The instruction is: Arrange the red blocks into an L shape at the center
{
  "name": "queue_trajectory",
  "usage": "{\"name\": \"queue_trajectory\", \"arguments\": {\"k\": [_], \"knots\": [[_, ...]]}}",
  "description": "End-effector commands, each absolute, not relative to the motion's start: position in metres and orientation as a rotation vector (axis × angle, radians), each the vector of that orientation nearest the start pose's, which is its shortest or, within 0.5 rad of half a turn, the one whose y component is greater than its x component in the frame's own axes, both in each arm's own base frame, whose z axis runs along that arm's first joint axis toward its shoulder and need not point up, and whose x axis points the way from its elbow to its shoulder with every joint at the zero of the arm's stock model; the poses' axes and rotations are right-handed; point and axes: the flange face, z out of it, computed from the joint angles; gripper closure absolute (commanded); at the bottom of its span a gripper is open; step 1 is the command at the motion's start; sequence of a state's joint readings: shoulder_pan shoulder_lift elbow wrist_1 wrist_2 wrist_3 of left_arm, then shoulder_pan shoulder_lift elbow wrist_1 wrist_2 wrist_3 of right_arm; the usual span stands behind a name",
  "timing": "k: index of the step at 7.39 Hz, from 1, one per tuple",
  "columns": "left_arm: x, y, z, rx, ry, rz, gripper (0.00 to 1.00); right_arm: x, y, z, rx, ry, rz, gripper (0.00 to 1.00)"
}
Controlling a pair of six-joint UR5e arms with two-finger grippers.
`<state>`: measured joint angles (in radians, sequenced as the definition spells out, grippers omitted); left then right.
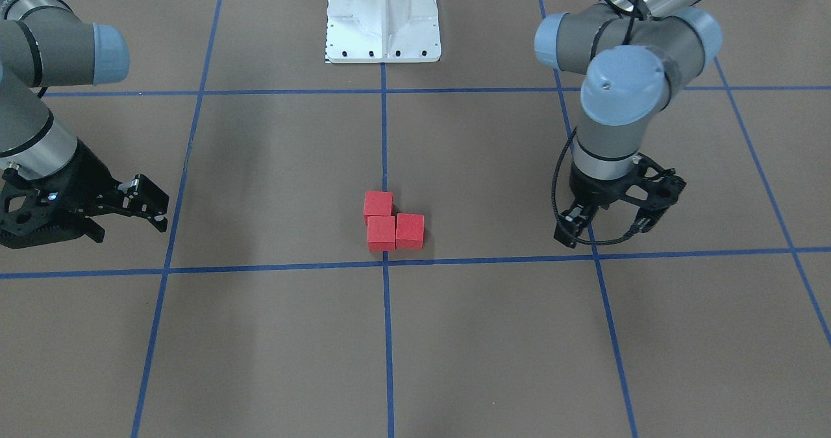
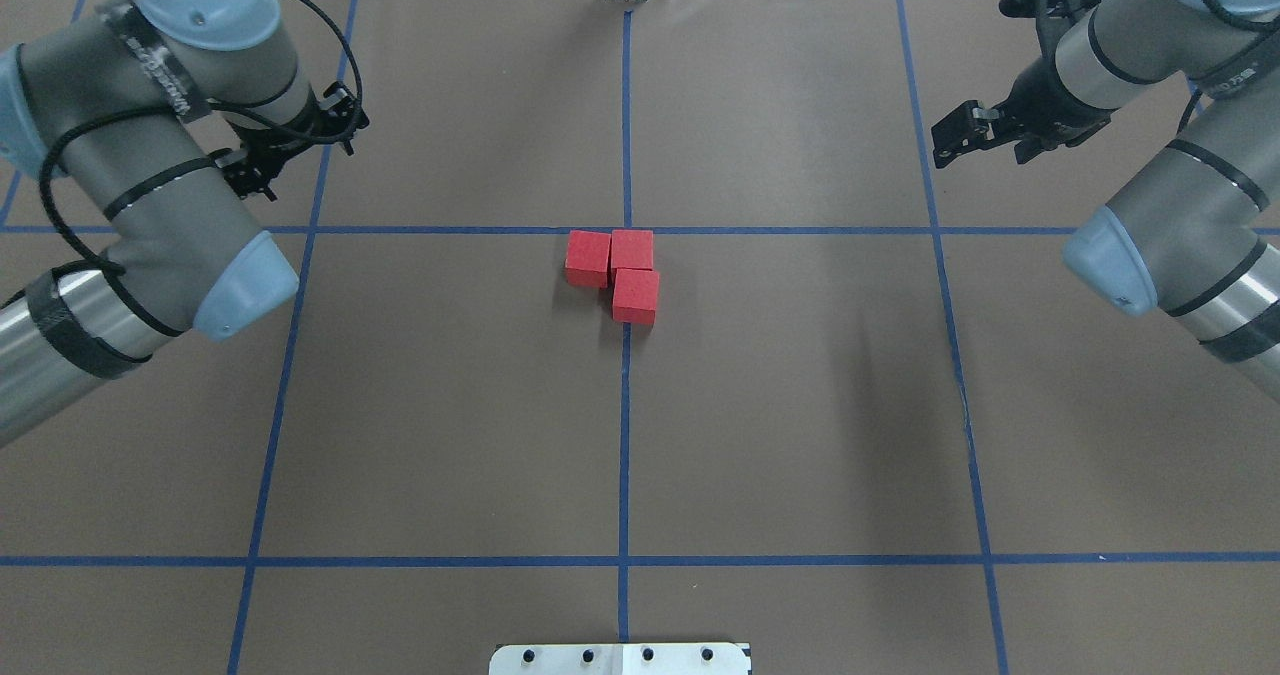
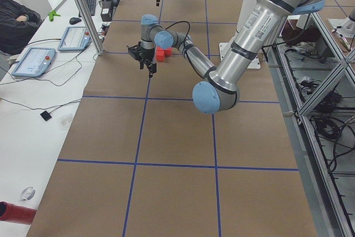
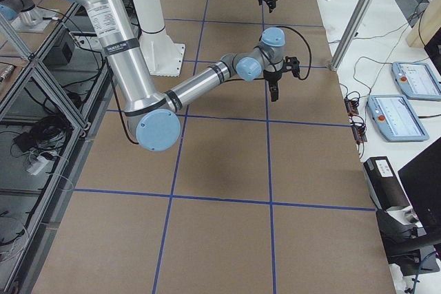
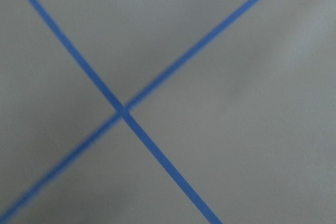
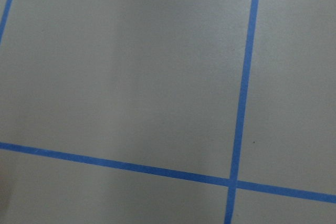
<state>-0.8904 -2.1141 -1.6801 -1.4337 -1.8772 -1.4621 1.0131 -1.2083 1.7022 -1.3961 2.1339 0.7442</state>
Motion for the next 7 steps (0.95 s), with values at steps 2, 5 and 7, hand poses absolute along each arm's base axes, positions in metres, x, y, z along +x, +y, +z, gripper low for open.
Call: {"name": "queue_trajectory", "arguments": {"k": [2, 5, 7], "knots": [[0.225, -0.594, 0.393, 0.073, 0.609, -0.248, 0.00, -0.199, -0.602, 0.421, 0.205, -0.754, 0.013, 0.01], [0.097, -0.597, 0.467, 0.118, 0.632, 0.034, 0.00, -0.087, -0.621, 0.499, 0.188, -0.754, -0.051, 0.01], [0.023, -0.575, 0.512, 0.146, 0.634, 0.135, 0.00, -0.045, -0.600, 0.543, 0.168, -0.775, -0.065, 0.01]]}}
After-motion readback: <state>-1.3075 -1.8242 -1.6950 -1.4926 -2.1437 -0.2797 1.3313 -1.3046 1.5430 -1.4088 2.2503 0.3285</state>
